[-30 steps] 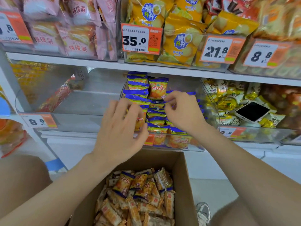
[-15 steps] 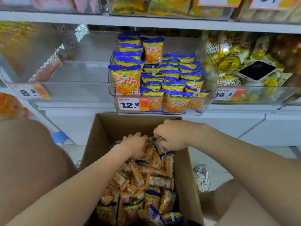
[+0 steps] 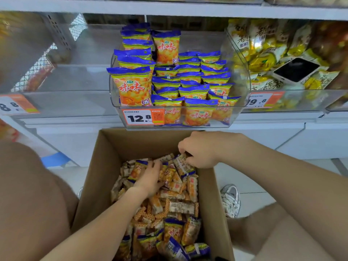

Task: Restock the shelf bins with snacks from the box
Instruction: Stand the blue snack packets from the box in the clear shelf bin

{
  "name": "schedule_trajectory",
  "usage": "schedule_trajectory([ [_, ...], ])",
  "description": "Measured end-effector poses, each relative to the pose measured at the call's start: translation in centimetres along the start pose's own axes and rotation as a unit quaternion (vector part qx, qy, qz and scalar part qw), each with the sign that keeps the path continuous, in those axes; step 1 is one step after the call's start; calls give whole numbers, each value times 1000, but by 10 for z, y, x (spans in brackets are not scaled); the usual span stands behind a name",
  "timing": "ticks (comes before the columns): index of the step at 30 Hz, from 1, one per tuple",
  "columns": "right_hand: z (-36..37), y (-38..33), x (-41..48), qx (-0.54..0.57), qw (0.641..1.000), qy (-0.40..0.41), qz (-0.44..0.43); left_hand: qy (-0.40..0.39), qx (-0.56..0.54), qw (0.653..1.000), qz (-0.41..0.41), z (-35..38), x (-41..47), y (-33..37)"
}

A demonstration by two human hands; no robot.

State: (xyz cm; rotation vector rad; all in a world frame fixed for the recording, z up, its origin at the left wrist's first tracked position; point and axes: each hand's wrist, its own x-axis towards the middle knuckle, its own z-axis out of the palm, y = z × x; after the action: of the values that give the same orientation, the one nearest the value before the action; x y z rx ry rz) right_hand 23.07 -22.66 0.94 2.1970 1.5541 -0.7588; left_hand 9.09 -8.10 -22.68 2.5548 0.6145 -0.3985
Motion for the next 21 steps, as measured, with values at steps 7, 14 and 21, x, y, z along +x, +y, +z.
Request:
schedule_trajectory([
  [7, 3, -13, 2, 15, 1000, 2, -2, -21, -102, 994, -34, -6, 6, -2],
  [14, -1, -8, 2, 13, 1000, 18, 8, -57, -85, 995, 21, -6, -8, 10],
  [21, -22, 6, -13, 30, 997, 53, 50, 123, -159, 969, 145, -80, -41, 50],
])
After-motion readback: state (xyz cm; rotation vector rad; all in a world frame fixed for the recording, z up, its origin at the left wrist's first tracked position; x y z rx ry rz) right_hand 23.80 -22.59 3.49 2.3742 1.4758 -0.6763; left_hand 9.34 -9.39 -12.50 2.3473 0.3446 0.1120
